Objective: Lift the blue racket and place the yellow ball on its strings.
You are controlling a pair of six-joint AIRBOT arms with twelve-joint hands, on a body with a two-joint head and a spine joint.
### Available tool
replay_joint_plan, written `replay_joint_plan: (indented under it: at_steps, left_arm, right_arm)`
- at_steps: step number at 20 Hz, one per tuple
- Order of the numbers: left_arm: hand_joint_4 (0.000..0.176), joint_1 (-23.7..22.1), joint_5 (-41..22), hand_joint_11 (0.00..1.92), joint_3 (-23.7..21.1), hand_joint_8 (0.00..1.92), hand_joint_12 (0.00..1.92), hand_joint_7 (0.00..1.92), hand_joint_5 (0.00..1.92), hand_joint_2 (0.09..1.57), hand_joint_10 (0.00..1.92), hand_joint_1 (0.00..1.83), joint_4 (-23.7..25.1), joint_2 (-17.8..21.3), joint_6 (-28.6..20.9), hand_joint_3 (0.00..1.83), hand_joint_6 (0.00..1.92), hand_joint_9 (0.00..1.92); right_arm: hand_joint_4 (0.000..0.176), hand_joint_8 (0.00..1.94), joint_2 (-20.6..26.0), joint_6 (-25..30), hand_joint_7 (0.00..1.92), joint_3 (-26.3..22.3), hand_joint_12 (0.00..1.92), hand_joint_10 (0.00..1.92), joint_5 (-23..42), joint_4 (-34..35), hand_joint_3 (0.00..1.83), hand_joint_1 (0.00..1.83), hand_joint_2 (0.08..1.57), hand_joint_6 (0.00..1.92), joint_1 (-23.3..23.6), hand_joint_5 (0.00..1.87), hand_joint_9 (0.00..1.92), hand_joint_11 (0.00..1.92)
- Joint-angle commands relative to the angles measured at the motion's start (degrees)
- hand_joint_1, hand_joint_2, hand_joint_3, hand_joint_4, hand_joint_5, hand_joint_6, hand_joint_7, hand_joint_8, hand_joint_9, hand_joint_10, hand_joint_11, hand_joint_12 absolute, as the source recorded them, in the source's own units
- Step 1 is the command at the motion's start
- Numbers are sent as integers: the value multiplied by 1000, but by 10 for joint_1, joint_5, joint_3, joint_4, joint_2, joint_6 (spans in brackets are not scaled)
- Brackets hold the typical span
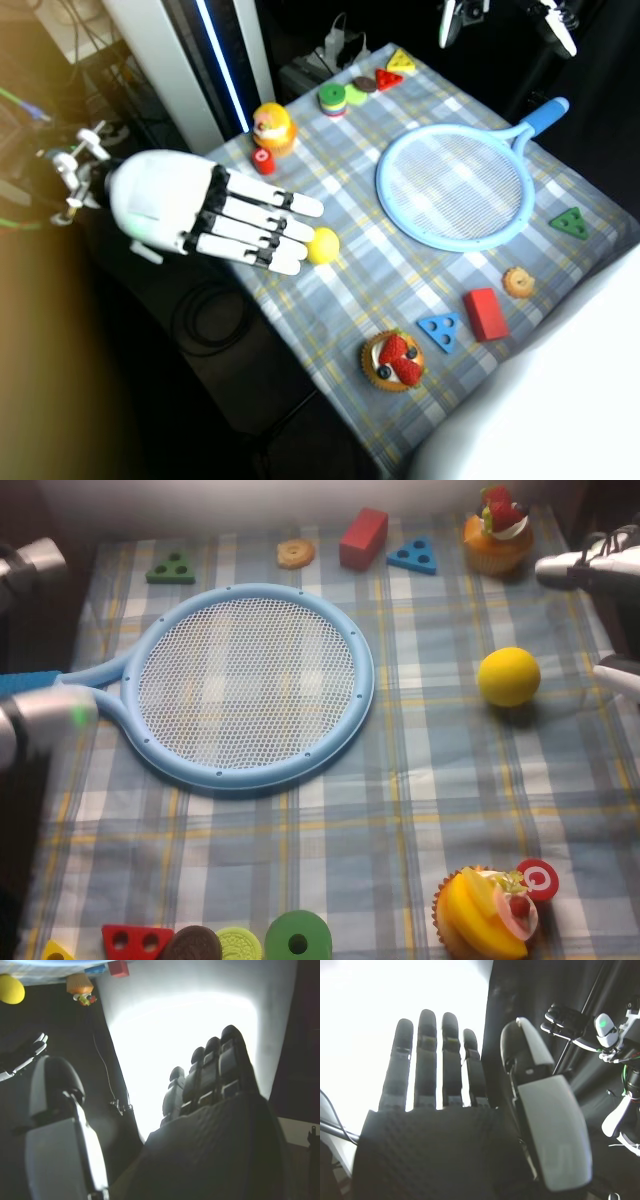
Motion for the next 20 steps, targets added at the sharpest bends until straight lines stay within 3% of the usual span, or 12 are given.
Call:
replay_joint_plan:
  at_steps: [1,2,4,5,7,9,10,12,15,16,17,20]
  left_arm:
    - [176,-7,-50,0,8,6,415,235,369,1296,11,681,-2,-1,-1,6,6,210]
    - [176,-9,-35,0,17,1,392,222,347,1280,2,711,-10,-1,1,0,0,197]
    - [176,-21,-5,0,29,0,329,172,278,1268,0,717,-36,0,41,0,0,157]
    - [176,-32,17,0,33,3,327,148,236,1221,3,843,-53,0,83,0,9,139]
    - [176,-66,64,0,38,0,428,134,203,1109,0,975,-99,-10,216,0,1,122]
    - [176,-89,87,0,43,0,543,113,149,1025,2,1012,-127,-25,313,0,0,138]
    - [176,-105,101,0,48,3,604,97,132,1005,1,1018,-150,-40,399,0,2,137]
    - [176,-128,133,0,67,1,571,74,62,991,1,989,-183,-65,500,0,0,106]
    - [176,-150,188,0,107,2,523,90,35,987,0,972,-221,-87,540,1,0,99]
    - [176,-150,194,0,113,3,370,48,6,1032,2,913,-233,-88,550,9,0,53]
    - [176,-150,199,0,117,5,453,89,35,1022,2,930,-245,-87,559,3,0,75]
    - [176,-150,231,0,138,10,471,126,0,960,10,1000,-271,-88,595,0,0,106]
  right_arm:
    - [6,2,0,6,471,3,399,7,69,9,1,1022,1253,0,2,439,519,366]
    - [16,2,0,7,477,4,402,10,69,8,1,1034,1257,0,2,433,536,386]
    - [5,1,0,10,476,5,393,6,68,5,1,1050,1260,1,2,434,531,379]
    - [0,3,0,11,481,6,386,1,67,3,1,1051,1261,4,2,441,522,367]
    - [0,2,0,15,481,6,373,1,64,-2,2,1045,1267,2,2,440,513,362]
    - [0,1,1,17,481,6,371,1,63,-6,3,1027,1273,1,1,439,513,370]
    - [1,1,2,18,480,6,379,5,61,-9,3,1027,1272,0,1,437,522,390]
    - [0,12,4,18,513,6,397,13,52,-16,0,1039,1267,6,1,453,550,426]
    - [0,3,6,18,540,7,427,6,42,-21,2,1006,1276,2,-1,465,580,445]
    - [0,1,6,18,538,7,430,6,40,-24,0,1021,1267,3,-1,471,583,452]
    - [0,0,6,18,531,7,434,5,38,-26,0,1026,1262,2,-1,470,582,461]
    - [0,0,4,18,510,9,447,6,30,-28,0,1019,1259,6,-3,482,588,491]
